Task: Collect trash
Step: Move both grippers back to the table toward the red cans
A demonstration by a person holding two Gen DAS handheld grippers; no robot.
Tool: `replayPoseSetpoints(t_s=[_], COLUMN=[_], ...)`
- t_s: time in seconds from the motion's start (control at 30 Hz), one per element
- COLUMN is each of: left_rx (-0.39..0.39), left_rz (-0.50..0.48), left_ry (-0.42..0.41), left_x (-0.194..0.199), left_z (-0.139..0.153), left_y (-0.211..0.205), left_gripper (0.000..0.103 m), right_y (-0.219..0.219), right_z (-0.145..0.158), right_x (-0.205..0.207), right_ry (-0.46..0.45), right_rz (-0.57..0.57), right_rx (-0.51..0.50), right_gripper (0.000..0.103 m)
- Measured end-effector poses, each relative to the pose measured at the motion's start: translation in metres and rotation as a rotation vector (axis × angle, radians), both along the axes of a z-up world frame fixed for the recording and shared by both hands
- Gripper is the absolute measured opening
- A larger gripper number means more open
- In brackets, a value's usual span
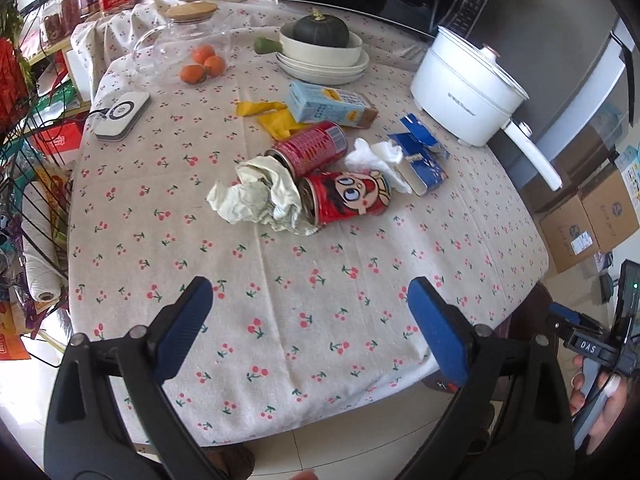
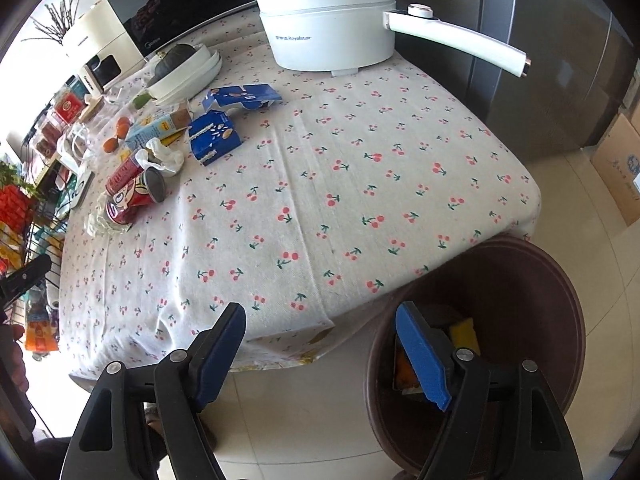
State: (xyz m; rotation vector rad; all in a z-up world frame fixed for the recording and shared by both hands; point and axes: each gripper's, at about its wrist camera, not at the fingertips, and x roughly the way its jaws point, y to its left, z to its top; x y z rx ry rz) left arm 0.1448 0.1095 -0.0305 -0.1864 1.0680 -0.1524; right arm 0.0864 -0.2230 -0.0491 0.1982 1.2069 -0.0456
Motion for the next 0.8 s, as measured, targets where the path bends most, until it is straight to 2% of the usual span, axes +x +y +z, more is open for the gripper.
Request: replayPoseSetpoints(t_s=[0.17,0.23,0.27,0.37,0.53,0.67,0.8], left_rx=[-0.005,-0.005,0.013,0.138,0.260,0.351,0.419], left_rz=[0.028,-0.006,-0.043,-0.189,-0.383,-0.463,-0.454], left_ry=[0.046,0.037,0.019,-0.043,-0.008,0.013,0.001], left_x=[0.029,0.041,0.047,0.063,0.085,0.093,0.097], left_z=[-0.019,-0.019,-0.018,-0.015,-0.037,-0.054,-0.063], left_y=[0.002,-0.006,-0.013,-0.041,-0.079,-0.095,-0.100], left_gripper=[0.098,0.097,0.096,0.094,0.082,0.080,0.076], right_y=[0.011,0.013,0.014,0.011,0.004,-0.004,-0.013], right_z=[-0.006,-0.007,-0.008,-0.009,-0.012,-0.014,-0.017], right_x=[0.021,0.028,0.032,0.039,0.047,0.049,0.051], right_ry=[0.010,0.015,0.016,0.018,0.032,0.043,0.053], right_rz=[0.014,0.016,0.015,0.000,-0.005,-0.007,-0.029], right_rx=[0.006,0.012,0.017,0.036,0.049,0.031,0.027], right_gripper=[0.080,0.080,0.080,0.080,0.080,0.080,0.080])
